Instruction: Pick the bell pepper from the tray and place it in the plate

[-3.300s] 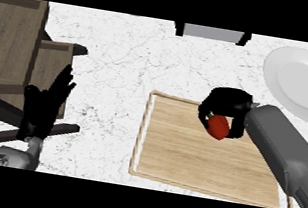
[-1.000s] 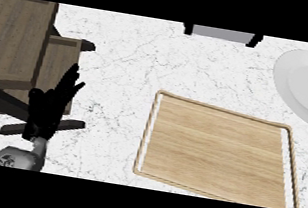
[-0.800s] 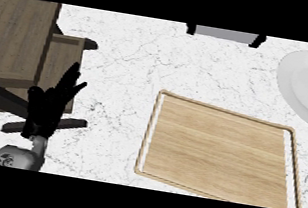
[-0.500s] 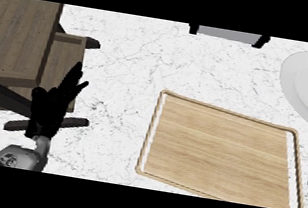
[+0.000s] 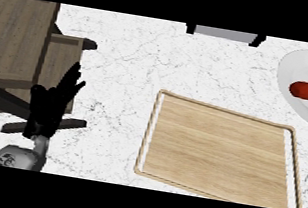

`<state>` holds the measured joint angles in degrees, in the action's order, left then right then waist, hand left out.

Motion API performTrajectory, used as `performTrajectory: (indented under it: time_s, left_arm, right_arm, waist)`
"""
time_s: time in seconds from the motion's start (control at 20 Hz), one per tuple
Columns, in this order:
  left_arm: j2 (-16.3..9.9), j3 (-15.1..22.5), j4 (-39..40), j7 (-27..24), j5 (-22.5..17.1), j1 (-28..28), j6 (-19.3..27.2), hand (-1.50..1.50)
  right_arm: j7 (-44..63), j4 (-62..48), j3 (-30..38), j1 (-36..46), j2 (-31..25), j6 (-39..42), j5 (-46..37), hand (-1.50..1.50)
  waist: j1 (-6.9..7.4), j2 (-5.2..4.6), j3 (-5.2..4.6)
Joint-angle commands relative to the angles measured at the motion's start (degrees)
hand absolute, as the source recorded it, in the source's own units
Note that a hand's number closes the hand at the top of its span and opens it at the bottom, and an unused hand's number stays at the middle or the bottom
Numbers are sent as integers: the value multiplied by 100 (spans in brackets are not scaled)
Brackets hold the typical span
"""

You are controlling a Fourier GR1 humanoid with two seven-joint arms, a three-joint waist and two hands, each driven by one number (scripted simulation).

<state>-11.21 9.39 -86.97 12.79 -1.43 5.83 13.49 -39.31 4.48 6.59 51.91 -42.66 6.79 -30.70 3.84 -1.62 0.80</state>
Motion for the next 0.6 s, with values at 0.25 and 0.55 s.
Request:
performTrajectory:
  time_s: [0.25, 0.55]
  left_arm:
    - [-44, -132, 168, 195, -43, 28, -5, 0]
    - [38, 37, 170, -291, 45, -406, -63, 0]
  right_arm:
    - [-477, -323, 1412, 71, -383, 1603, 1442, -150]
    - [-612, -226, 1477, -285, -541, 2114, 1525, -150]
  waist:
    - [-47, -41, -28]
    - [76, -66, -23]
